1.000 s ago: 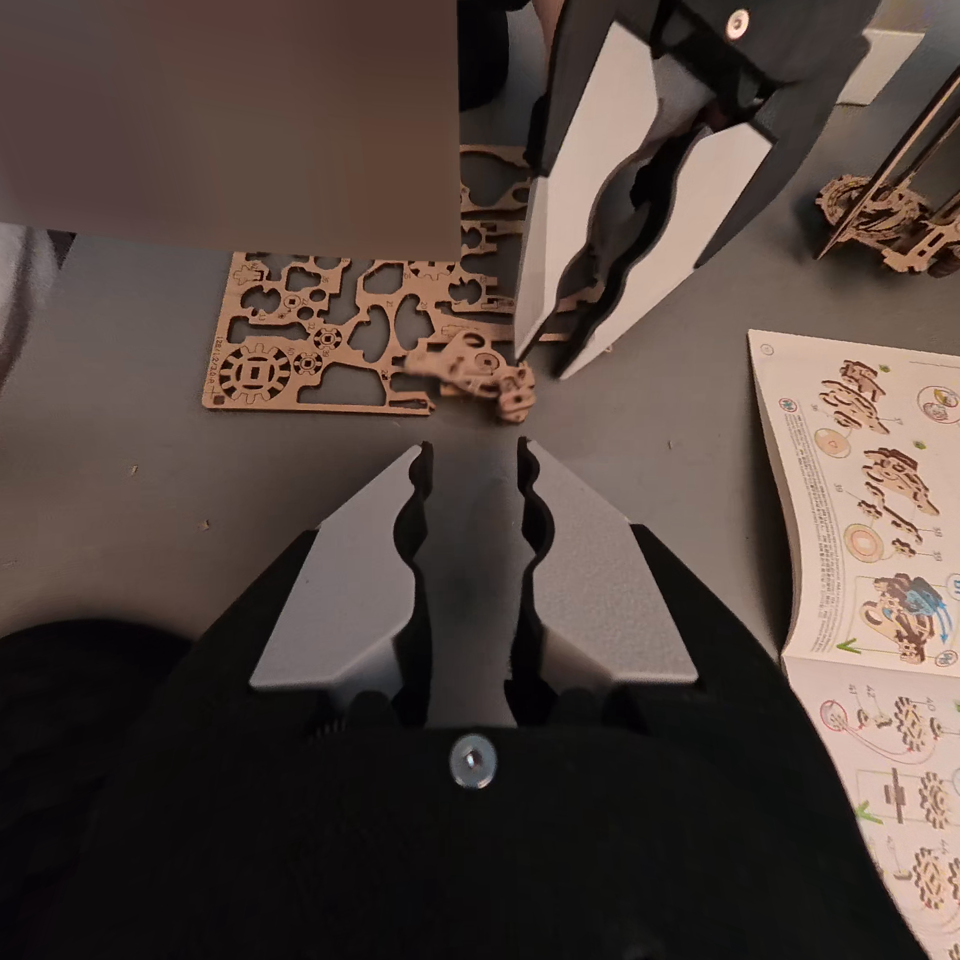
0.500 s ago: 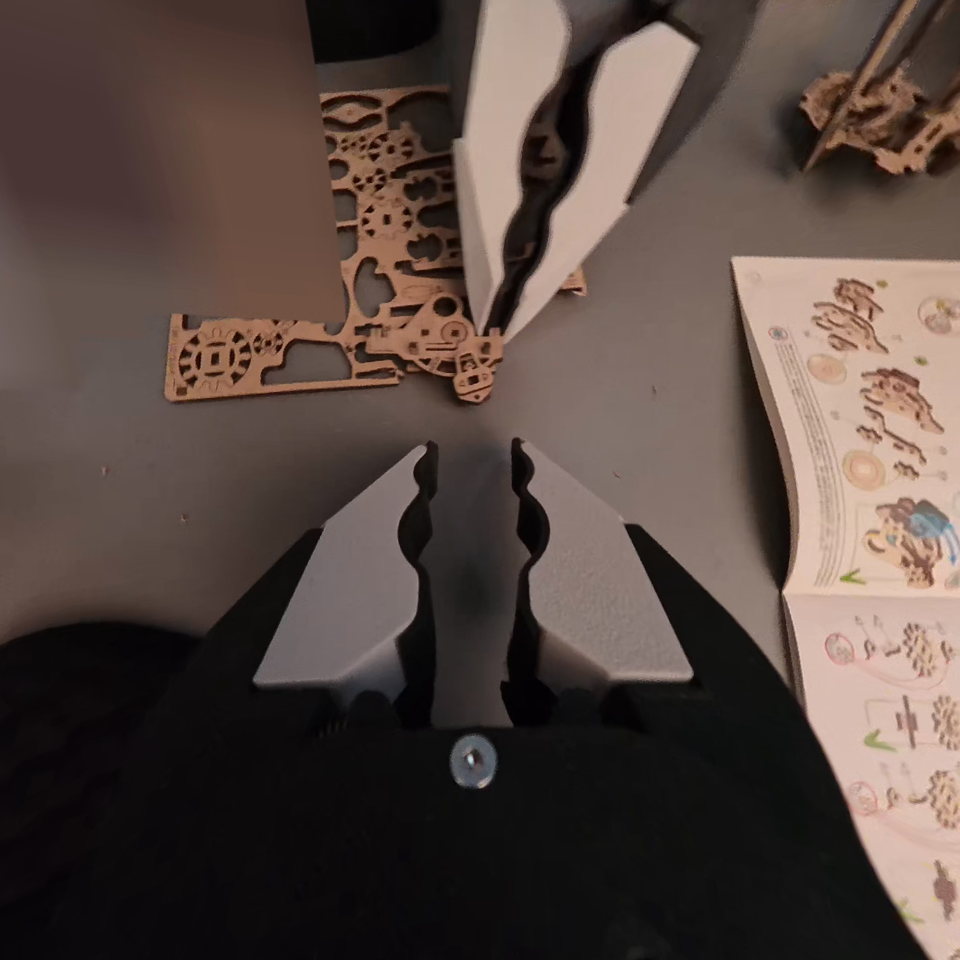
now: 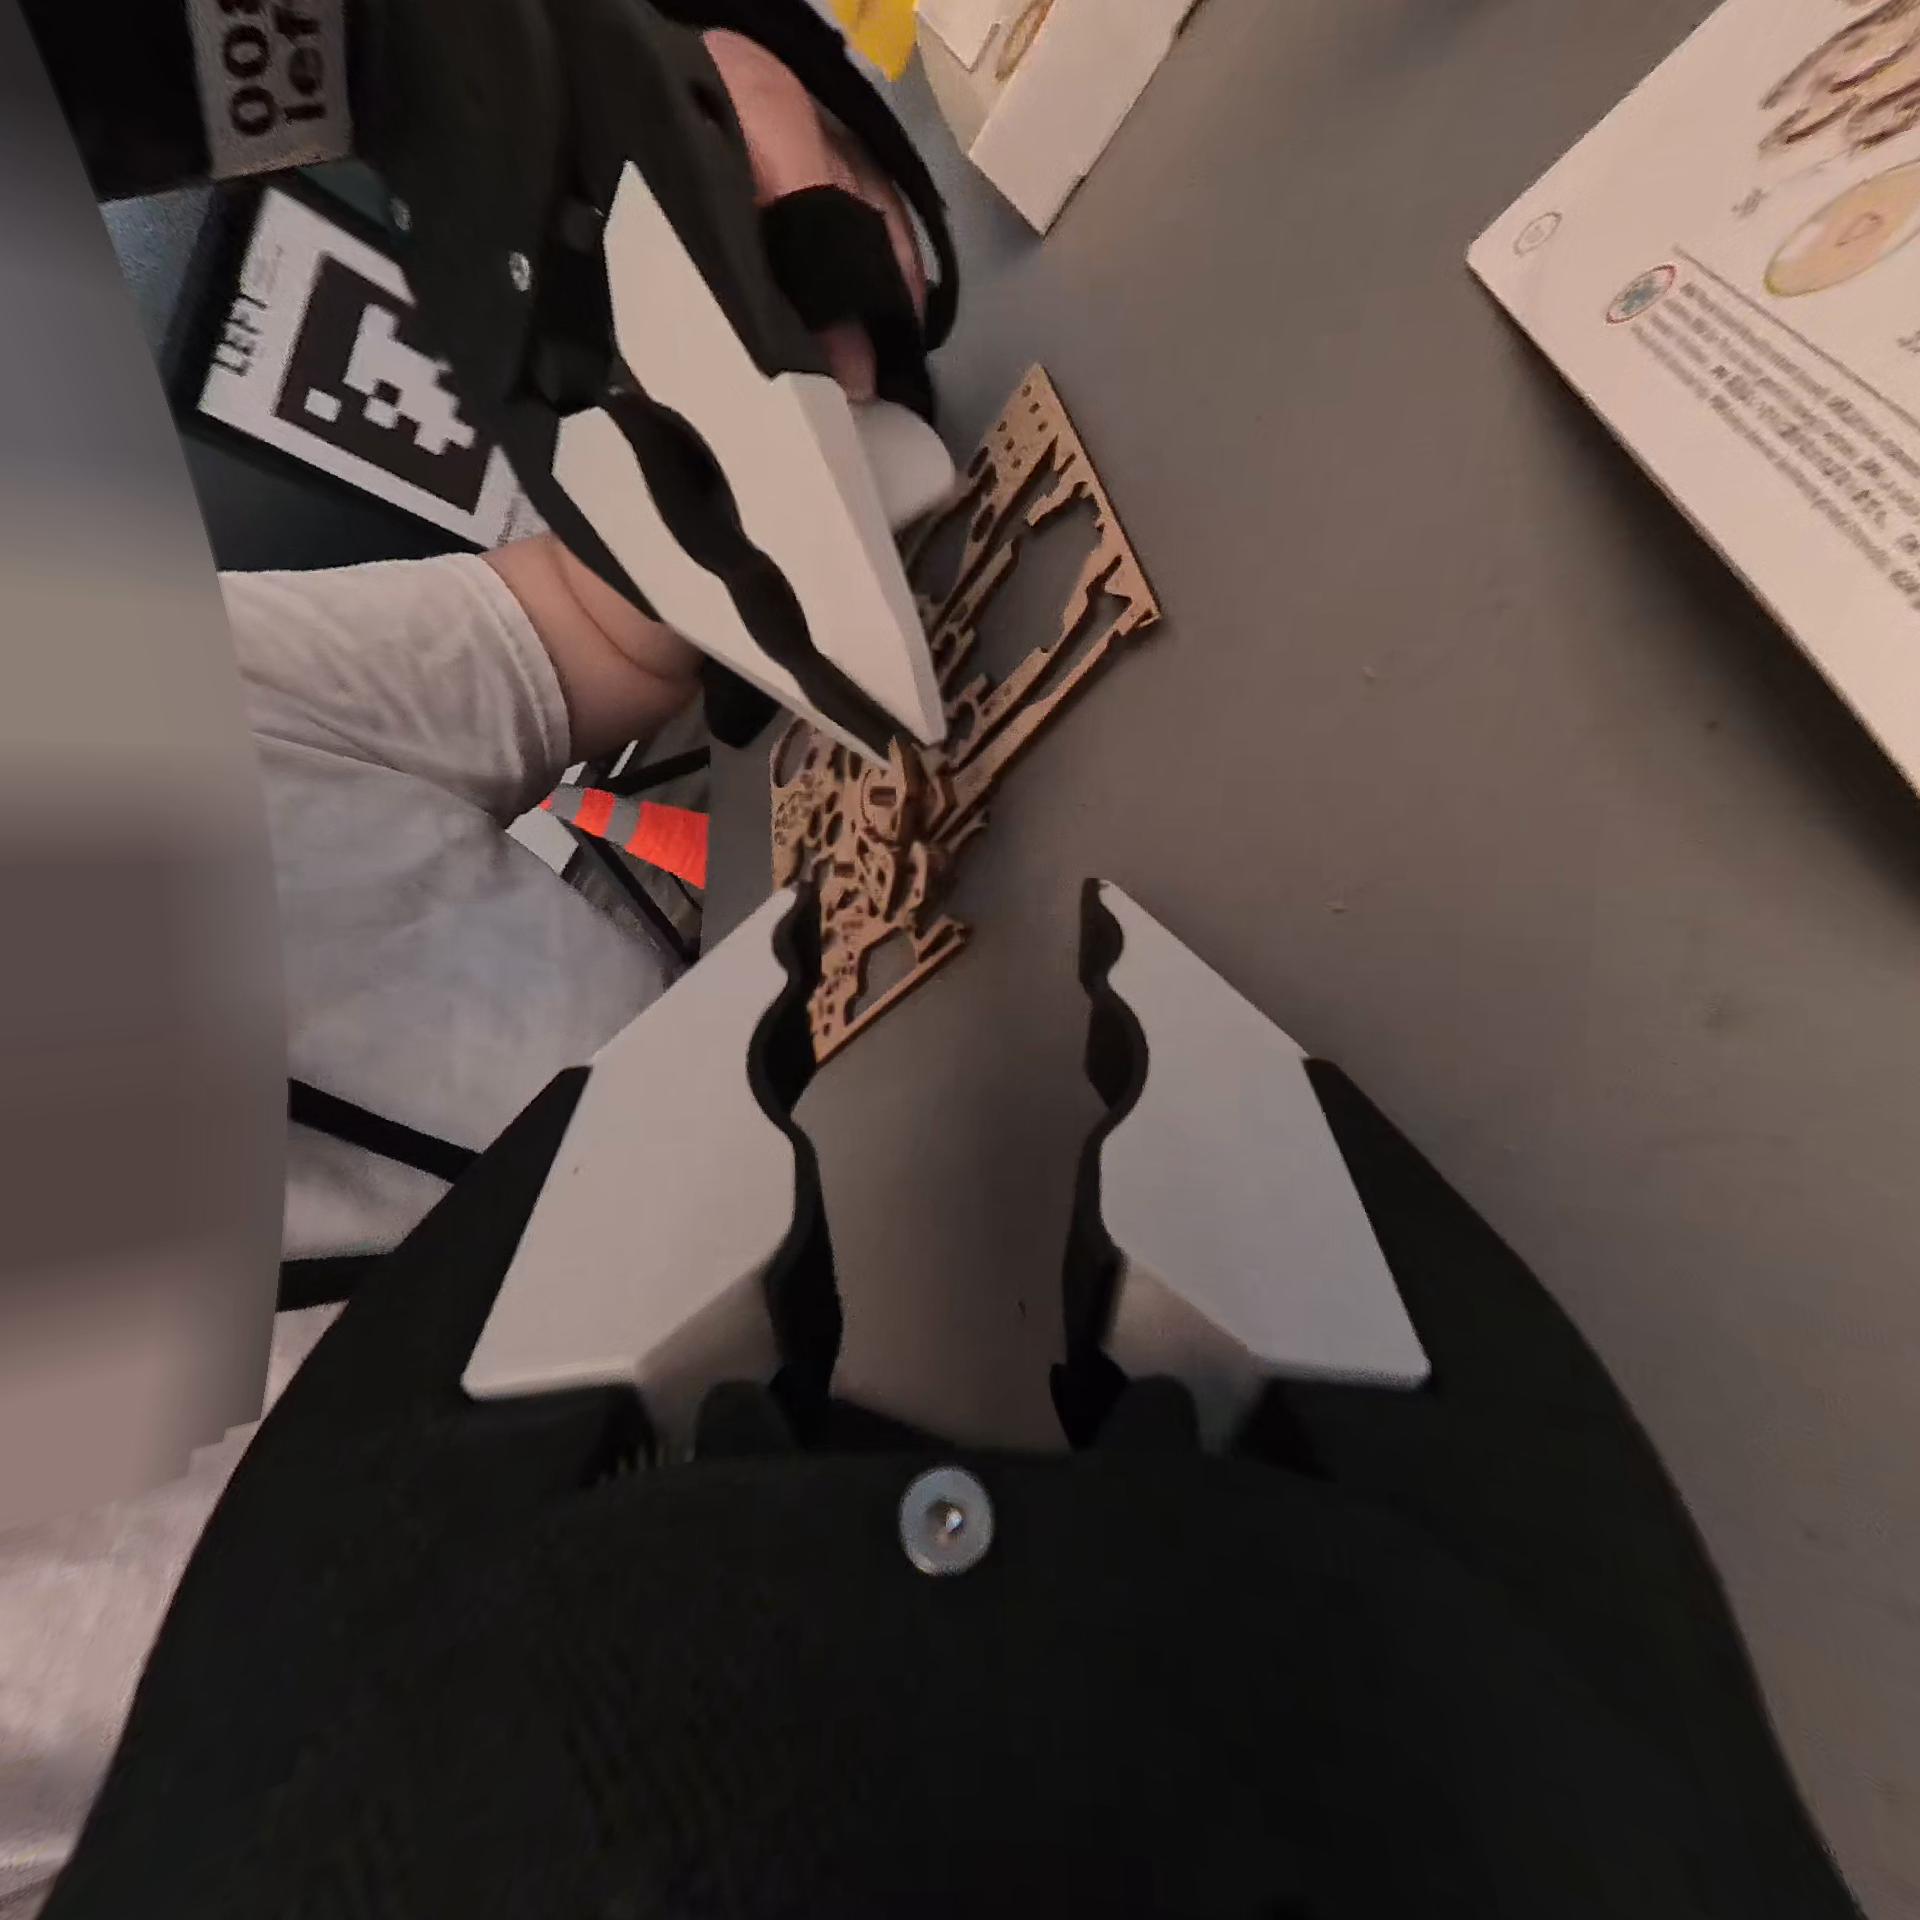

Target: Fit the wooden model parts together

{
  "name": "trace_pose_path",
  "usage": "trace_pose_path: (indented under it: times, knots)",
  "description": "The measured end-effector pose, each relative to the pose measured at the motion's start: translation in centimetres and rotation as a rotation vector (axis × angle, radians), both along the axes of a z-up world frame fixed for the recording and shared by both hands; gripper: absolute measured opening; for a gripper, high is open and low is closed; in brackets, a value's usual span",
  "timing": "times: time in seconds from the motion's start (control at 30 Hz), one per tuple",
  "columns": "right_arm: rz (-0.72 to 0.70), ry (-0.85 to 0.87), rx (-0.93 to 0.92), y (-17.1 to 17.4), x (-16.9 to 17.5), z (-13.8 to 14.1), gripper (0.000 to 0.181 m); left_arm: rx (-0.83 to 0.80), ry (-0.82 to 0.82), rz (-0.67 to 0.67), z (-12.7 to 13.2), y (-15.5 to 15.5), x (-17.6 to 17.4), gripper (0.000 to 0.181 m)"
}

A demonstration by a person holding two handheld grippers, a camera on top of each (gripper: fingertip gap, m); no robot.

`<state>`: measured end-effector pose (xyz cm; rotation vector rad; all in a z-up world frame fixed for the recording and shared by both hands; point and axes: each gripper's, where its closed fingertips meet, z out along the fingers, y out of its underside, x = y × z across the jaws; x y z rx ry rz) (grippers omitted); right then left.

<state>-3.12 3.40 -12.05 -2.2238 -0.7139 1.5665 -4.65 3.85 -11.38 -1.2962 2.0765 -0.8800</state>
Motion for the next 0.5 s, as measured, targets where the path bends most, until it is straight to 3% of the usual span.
trace_pose_path:
  times: [0.13, 0.27, 0.5]
  knots:
    - [0.018, 0.138, -0.03, -0.3, -0.2, 1.7, 0.045, 0.098, -0.088, -0.003, 1.5, 0.0, 0.2, 0.003]
    - [0.024, 0.286, -0.102, -0.3, -0.4, 3.3, 0.029, 0.167, -0.135, -0.004, 2.1, -0.1, 0.4, 0.002]
    - [0.037, 0.277, -0.107, -0.5, -0.6, 3.1, 0.026, 0.174, -0.147, 0.009, 2.4, -0.1, 0.7, 0.002]
